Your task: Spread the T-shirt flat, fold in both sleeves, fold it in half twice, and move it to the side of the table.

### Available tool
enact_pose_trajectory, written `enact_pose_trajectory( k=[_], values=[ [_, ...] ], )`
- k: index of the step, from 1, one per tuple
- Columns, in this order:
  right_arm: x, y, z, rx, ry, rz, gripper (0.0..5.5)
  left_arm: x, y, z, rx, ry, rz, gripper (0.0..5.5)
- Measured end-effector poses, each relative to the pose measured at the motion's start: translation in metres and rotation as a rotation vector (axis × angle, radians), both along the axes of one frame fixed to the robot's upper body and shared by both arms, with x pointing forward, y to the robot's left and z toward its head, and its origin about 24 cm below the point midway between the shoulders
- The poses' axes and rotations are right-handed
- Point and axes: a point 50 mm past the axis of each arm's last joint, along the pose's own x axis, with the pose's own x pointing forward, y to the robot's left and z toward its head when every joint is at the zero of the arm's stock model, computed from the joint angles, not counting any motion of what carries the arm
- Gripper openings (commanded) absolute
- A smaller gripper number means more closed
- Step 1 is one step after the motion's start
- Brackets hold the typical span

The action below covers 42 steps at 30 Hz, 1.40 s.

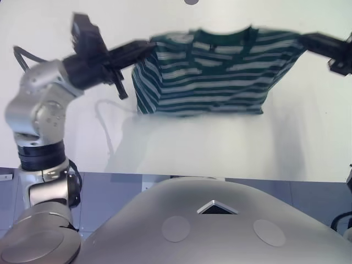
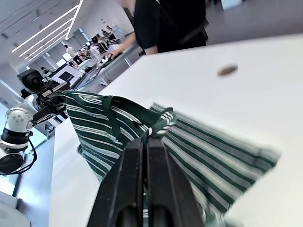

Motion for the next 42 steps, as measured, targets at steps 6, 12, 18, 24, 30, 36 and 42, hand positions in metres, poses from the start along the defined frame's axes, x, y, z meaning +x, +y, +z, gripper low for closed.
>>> enact_pose_trajectory(
  k=[6, 12, 18, 24, 30, 36, 42],
  values=[
    [0.026, 0.014, 0.114, -0.096, -0.427, 0.077, 0.03, 0.037, 0.021, 0.096, -0.109, -0.212, 0.005, 0.00],
    [0.026, 0.010, 0.173, -0.107, -0.635, -0.002, 0.03, 0.043, 0.029, 0.141, -0.050, -0.358, 0.080, 0.00],
    [0.013, 0.016, 0.213, -0.055, -0.772, 0.003, 0.03, 0.038, 0.023, 0.188, -0.068, -0.505, 0.154, 0.00],
    [-0.015, 0.021, 0.239, 0.008, -0.852, 0.049, 0.03, 0.004, 0.029, 0.208, -0.095, -0.581, 0.135, 0.00],
    [-0.010, 0.020, 0.203, 0.030, -0.782, -0.002, 0.03, -0.014, 0.024, 0.192, -0.053, -0.565, 0.120, 0.00],
    [0.024, 0.020, 0.114, -0.053, -0.518, -0.055, 0.03, 0.027, 0.020, 0.100, 0.099, -0.310, 0.185, 0.00],
    [0.051, 0.032, 0.056, -0.072, -0.384, -0.091, 0.03, 0.053, 0.013, 0.025, 0.152, -0.133, 0.183, 0.00]
  ],
)
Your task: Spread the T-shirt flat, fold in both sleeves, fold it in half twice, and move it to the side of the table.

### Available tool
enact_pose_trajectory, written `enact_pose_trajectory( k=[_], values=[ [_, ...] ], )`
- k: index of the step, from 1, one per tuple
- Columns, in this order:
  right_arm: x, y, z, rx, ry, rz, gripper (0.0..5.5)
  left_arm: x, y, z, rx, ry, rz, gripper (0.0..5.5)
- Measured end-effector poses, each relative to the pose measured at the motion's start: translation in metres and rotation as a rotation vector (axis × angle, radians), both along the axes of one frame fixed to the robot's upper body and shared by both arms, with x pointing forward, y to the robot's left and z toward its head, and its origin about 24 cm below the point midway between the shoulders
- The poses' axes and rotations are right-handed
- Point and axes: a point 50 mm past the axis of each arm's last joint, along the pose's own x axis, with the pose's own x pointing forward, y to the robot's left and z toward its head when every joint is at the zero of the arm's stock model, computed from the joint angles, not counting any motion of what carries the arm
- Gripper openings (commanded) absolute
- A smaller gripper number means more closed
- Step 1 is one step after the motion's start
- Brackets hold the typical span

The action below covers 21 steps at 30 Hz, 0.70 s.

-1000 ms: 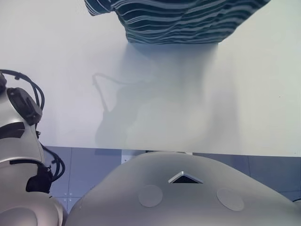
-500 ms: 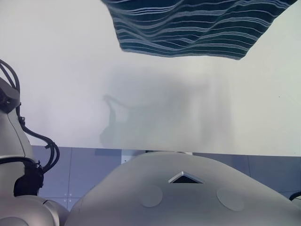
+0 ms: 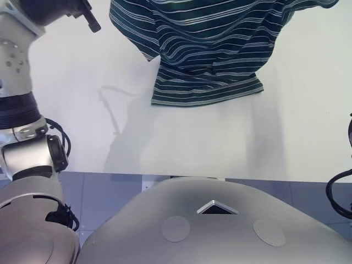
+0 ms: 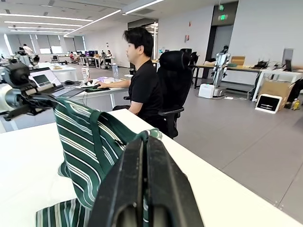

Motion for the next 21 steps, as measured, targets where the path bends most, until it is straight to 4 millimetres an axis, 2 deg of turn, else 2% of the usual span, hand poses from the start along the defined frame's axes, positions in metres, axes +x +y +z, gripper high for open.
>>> enact_pose_trajectory(
  k=[2, 6, 10, 12, 13, 15, 16, 17, 21],
  values=[
    [0.008, 0.001, -0.013, 0.005, 0.024, -0.032, 0.03, 0.012, 0.000, -0.015, -0.004, 0.036, 0.036, 0.00],
    [0.027, 0.008, -0.047, -0.011, 0.092, -0.118, 0.03, 0.031, -0.020, -0.033, -0.011, 0.050, 0.043, 0.00],
    [0.052, 0.017, -0.069, -0.138, 0.121, -0.256, 0.03, 0.060, -0.037, -0.049, -0.033, 0.092, 0.113, 0.00],
    [0.058, 0.024, -0.099, -0.281, 0.169, -0.303, 0.03, 0.073, -0.038, -0.065, -0.007, 0.151, 0.193, 0.00],
    [0.059, 0.029, -0.121, -0.354, 0.211, -0.318, 0.03, 0.078, -0.038, -0.080, 0.026, 0.204, 0.236, 0.00],
    [0.060, 0.041, -0.143, -0.403, 0.213, -0.364, 0.03, 0.082, -0.043, -0.105, 0.089, 0.288, 0.295, 0.00],
    [0.062, 0.045, -0.147, -0.407, 0.198, -0.392, 0.03, 0.084, -0.045, -0.112, 0.113, 0.313, 0.327, 0.00],
    [0.066, 0.053, -0.146, -0.416, 0.163, -0.427, 0.00, 0.085, -0.043, -0.117, 0.150, 0.329, 0.377, 0.26],
    [0.077, 0.080, -0.137, -0.409, 0.052, -0.504, 0.93, 0.085, -0.050, -0.134, 0.180, 0.372, 0.459, 1.06]
  ],
)
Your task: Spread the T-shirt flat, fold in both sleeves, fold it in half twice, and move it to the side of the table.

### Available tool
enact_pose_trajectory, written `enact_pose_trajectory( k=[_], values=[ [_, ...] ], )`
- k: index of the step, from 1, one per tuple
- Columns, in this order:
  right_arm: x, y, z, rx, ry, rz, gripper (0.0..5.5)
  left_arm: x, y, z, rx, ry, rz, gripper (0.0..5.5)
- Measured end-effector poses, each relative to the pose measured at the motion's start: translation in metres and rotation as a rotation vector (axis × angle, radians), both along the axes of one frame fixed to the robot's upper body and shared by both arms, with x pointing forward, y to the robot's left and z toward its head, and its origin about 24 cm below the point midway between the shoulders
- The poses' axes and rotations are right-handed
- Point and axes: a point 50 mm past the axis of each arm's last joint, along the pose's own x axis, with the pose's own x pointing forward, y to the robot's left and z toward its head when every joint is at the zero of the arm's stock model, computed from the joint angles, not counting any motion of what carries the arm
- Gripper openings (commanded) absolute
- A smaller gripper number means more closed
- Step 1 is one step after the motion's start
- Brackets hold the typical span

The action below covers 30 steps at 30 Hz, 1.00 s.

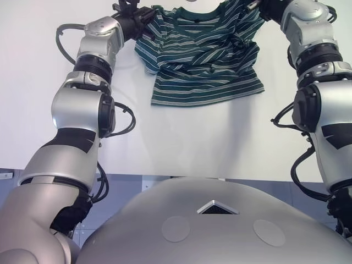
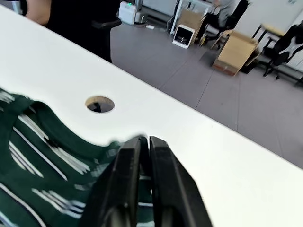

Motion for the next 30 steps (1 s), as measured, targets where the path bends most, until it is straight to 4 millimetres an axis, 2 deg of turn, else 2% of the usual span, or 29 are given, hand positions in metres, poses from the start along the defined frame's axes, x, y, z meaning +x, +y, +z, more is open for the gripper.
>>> enact_pose_trajectory(
  k=[3, 5, 7, 8, 9, 10, 13, 15, 16, 18, 20, 24, 27, 30],
  values=[
    [0.001, 0.001, 0.002, -0.043, -0.059, -0.033, 1.63, 0.003, 0.005, 0.006, -0.061, -0.070, 0.077, 1.69],
    [0.000, -0.010, 0.005, -0.054, -0.091, -0.026, 2.10, 0.007, 0.013, 0.019, -0.108, -0.163, 0.109, 2.13],
    [-0.011, -0.026, 0.002, -0.024, -0.077, 0.084, 2.32, 0.007, 0.027, 0.037, -0.144, -0.266, 0.087, 2.34],
    [-0.021, -0.033, -0.002, 0.004, -0.067, 0.196, 2.32, 0.002, 0.034, 0.042, -0.145, -0.320, 0.015, 2.34],
    [-0.034, -0.040, -0.006, 0.021, -0.055, 0.295, 2.32, -0.009, 0.041, 0.040, -0.142, -0.343, -0.067, 2.34],
    [-0.050, -0.050, -0.012, 0.028, -0.028, 0.373, 2.32, -0.026, 0.050, 0.029, -0.124, -0.332, -0.154, 2.34],
    [-0.094, -0.080, -0.022, -0.035, 0.077, 0.516, 2.32, -0.079, 0.065, 0.003, -0.113, -0.233, -0.340, 2.34],
    [-0.120, -0.090, -0.018, -0.133, 0.129, 0.629, 2.32, -0.104, 0.059, 0.003, -0.061, -0.194, -0.469, 2.34],
    [-0.132, -0.092, -0.017, -0.206, 0.169, 0.694, 2.32, -0.111, 0.047, 0.007, -0.029, -0.197, -0.551, 2.34],
    [-0.137, -0.090, -0.022, -0.261, 0.178, 0.719, 2.32, -0.115, 0.032, 0.008, 0.037, -0.204, -0.624, 2.34],
    [-0.141, -0.085, -0.034, -0.319, 0.197, 0.737, 2.32, -0.126, 0.018, -0.007, 0.114, -0.157, -0.711, 2.34],
    [-0.139, -0.077, -0.043, -0.403, 0.177, 0.729, 2.32, -0.131, 0.010, -0.025, 0.290, -0.153, -0.764, 2.34],
    [-0.144, -0.073, -0.044, -0.348, 0.262, 0.756, 2.32, -0.135, 0.006, -0.034, 0.365, -0.136, -0.820, 2.34],
    [-0.165, -0.073, -0.045, -0.215, 0.475, 0.834, 2.32, -0.138, 0.014, -0.031, 0.419, -0.103, -0.892, 2.34]
  ],
)
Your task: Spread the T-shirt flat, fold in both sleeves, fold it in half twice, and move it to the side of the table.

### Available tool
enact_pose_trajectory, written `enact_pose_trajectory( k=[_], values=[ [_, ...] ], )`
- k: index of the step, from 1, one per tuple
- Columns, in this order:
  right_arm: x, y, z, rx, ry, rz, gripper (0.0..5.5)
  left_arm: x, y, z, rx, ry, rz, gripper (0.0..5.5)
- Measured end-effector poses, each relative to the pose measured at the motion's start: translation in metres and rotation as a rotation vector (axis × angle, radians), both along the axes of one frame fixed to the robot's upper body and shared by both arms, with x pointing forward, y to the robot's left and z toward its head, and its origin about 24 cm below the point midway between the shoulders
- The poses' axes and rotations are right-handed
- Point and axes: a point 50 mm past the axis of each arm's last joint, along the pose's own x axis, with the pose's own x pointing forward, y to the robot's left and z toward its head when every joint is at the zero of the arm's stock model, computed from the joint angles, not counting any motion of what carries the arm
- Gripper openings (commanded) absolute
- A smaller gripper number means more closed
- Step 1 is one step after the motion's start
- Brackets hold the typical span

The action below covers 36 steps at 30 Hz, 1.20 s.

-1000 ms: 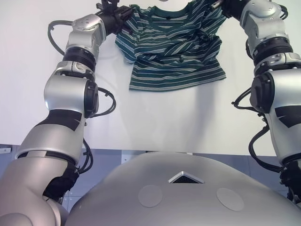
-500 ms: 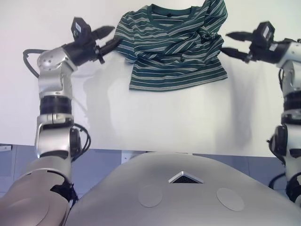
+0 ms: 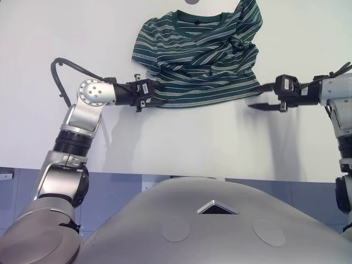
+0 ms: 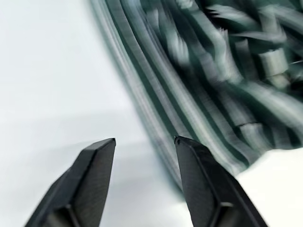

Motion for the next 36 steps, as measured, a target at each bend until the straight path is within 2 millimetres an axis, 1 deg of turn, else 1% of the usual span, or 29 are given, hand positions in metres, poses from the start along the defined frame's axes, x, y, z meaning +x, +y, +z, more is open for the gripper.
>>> enact_pose_trajectory(
  k=[2, 4, 6, 7, 9, 10, 11, 13, 15, 16, 18, 20, 21, 22, 26, 27, 28, 29, 30, 31, 32, 33, 34, 36],
  values=[
    [-0.002, -0.002, 0.001, -0.016, 0.072, -0.027, 2.32, -0.003, 0.002, 0.001, 0.033, 0.012, -0.030, 2.34],
    [-0.006, 0.001, -0.005, -0.030, 0.136, -0.020, 2.32, -0.009, 0.005, 0.002, 0.074, 0.041, -0.065, 2.34],
    [-0.007, 0.003, -0.004, -0.012, 0.164, -0.020, 2.32, -0.012, 0.008, 0.004, 0.107, 0.055, -0.095, 2.34],
    [-0.008, 0.006, 0.000, 0.035, 0.190, -0.020, 2.32, -0.015, 0.009, 0.006, 0.124, 0.057, -0.110, 2.34],
    [-0.006, 0.015, 0.024, 0.192, 0.204, -0.002, 2.32, -0.024, 0.014, 0.009, 0.160, 0.078, -0.136, 2.34],
    [-0.003, 0.017, 0.031, 0.217, 0.195, -0.006, 2.32, -0.029, 0.015, 0.009, 0.159, 0.092, -0.135, 2.34],
    [-0.003, 0.019, 0.034, 0.235, 0.197, -0.009, 2.32, -0.032, 0.016, 0.009, 0.154, 0.104, -0.134, 2.34],
    [-0.002, 0.021, 0.031, 0.234, 0.200, -0.038, 2.32, -0.038, 0.017, 0.010, 0.158, 0.122, -0.133, 2.34],
    [-0.004, 0.025, 0.013, 0.152, 0.225, -0.054, 2.32, -0.049, 0.017, 0.012, 0.135, 0.185, -0.141, 2.34],
    [-0.009, 0.027, 0.001, 0.118, 0.258, -0.046, 2.32, -0.055, 0.017, 0.012, 0.123, 0.224, -0.153, 2.34],
    [-0.024, 0.028, -0.016, 0.088, 0.317, -0.023, 2.32, -0.067, 0.017, 0.012, 0.113, 0.279, -0.173, 2.34],
    [-0.034, 0.031, -0.017, 0.077, 0.327, 0.025, 2.32, -0.080, 0.017, 0.013, 0.113, 0.326, -0.203, 2.34],
    [-0.044, 0.031, -0.017, 0.066, 0.354, 0.073, 2.32, -0.088, 0.018, 0.012, 0.113, 0.357, -0.222, 2.34],
    [-0.060, 0.025, -0.015, 0.037, 0.410, 0.132, 2.32, -0.094, 0.021, 0.012, 0.117, 0.375, -0.229, 2.34],
    [-0.092, 0.006, -0.008, -0.051, 0.532, 0.224, 2.32, -0.102, 0.025, 0.015, 0.107, 0.441, -0.225, 2.34],
    [-0.095, 0.003, -0.007, -0.054, 0.545, 0.220, 2.32, -0.102, 0.026, 0.017, 0.093, 0.463, -0.217, 2.34],
    [-0.093, 0.002, -0.007, -0.042, 0.524, 0.188, 2.32, -0.100, 0.026, 0.024, 0.054, 0.479, -0.201, 2.34],
    [-0.073, 0.005, 0.006, 0.002, 0.413, 0.129, 2.32, -0.090, 0.019, 0.040, -0.023, 0.453, -0.190, 2.34],
    [-0.067, 0.005, 0.011, 0.046, 0.392, 0.094, 2.32, -0.087, 0.016, 0.046, -0.092, 0.471, -0.172, 2.34],
    [-0.044, 0.002, 0.012, 0.082, 0.283, -0.017, 2.32, -0.061, 0.014, 0.050, -0.153, 0.374, -0.084, 2.34],
    [-0.024, 0.001, 0.015, 0.118, 0.192, -0.100, 2.32, -0.038, 0.013, 0.054, -0.200, 0.285, -0.006, 2.34],
    [0.001, 0.002, 0.020, 0.170, 0.081, -0.203, 2.32, -0.006, 0.011, 0.060, -0.270, 0.182, 0.098, 2.34],
    [0.022, 0.003, 0.026, 0.219, -0.005, -0.289, 2.32, 0.020, 0.008, 0.067, -0.321, 0.099, 0.184, 2.34],
    [0.057, 0.005, 0.027, 0.312, -0.106, -0.466, 2.32, 0.063, -0.001, 0.068, -0.428, 0.028, 0.340, 2.34]
  ],
)
